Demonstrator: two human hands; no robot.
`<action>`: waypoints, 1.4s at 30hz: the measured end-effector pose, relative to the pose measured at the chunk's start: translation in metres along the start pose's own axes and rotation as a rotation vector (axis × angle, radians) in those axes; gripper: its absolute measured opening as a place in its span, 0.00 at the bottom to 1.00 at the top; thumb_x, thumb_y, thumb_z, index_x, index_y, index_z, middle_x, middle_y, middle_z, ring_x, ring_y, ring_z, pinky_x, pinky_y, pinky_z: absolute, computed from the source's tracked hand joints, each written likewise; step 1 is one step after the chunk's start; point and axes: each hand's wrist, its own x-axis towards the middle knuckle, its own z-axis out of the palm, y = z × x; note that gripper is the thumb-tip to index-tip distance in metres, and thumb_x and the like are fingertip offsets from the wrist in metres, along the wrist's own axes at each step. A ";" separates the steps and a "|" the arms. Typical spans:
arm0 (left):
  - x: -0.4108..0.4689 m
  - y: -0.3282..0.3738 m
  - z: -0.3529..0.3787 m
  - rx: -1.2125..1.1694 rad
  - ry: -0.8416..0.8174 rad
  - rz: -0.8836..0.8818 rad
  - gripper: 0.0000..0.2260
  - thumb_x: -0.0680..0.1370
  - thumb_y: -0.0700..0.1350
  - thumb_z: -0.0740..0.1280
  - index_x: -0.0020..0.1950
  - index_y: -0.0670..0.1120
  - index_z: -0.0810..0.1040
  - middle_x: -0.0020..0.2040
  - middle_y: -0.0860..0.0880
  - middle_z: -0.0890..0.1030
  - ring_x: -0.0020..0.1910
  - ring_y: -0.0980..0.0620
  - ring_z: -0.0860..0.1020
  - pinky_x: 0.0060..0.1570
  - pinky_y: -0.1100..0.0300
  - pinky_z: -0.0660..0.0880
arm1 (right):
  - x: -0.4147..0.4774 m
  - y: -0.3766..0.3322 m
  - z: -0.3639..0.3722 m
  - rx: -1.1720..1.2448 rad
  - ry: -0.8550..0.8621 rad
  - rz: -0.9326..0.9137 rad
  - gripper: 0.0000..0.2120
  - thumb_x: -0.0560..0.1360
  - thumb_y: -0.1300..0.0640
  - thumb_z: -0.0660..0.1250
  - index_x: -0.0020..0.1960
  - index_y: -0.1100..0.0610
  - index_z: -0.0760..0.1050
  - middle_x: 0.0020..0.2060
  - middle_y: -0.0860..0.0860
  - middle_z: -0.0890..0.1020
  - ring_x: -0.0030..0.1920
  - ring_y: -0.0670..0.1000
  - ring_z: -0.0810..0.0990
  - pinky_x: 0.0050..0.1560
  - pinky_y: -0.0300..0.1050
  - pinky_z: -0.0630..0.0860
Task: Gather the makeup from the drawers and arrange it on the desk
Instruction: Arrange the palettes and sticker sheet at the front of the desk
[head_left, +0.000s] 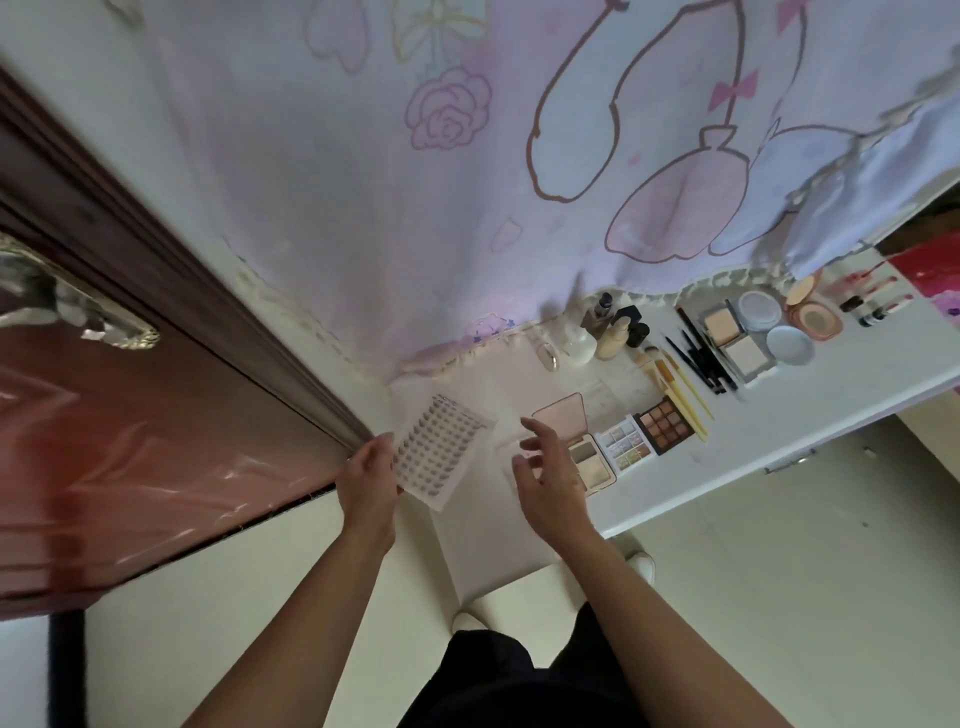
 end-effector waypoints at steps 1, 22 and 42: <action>-0.005 0.007 -0.004 -0.001 -0.018 0.017 0.08 0.80 0.46 0.66 0.43 0.46 0.79 0.39 0.46 0.78 0.37 0.50 0.77 0.39 0.58 0.74 | 0.003 -0.011 -0.004 0.028 -0.023 -0.028 0.20 0.80 0.57 0.64 0.71 0.47 0.68 0.57 0.47 0.75 0.49 0.40 0.78 0.54 0.45 0.75; -0.117 0.083 0.009 -0.419 -0.318 -0.359 0.08 0.79 0.41 0.58 0.46 0.41 0.74 0.43 0.41 0.76 0.38 0.45 0.76 0.35 0.57 0.75 | -0.054 -0.070 -0.104 -0.008 -0.535 -0.327 0.32 0.68 0.27 0.66 0.69 0.34 0.71 0.71 0.38 0.68 0.68 0.37 0.69 0.68 0.45 0.73; -0.189 0.065 0.082 -0.344 -0.602 0.090 0.37 0.70 0.55 0.77 0.75 0.60 0.62 0.66 0.38 0.77 0.61 0.35 0.79 0.61 0.38 0.75 | -0.049 -0.066 -0.188 0.193 -0.569 -0.305 0.16 0.81 0.38 0.51 0.65 0.27 0.71 0.60 0.32 0.78 0.65 0.37 0.72 0.69 0.45 0.68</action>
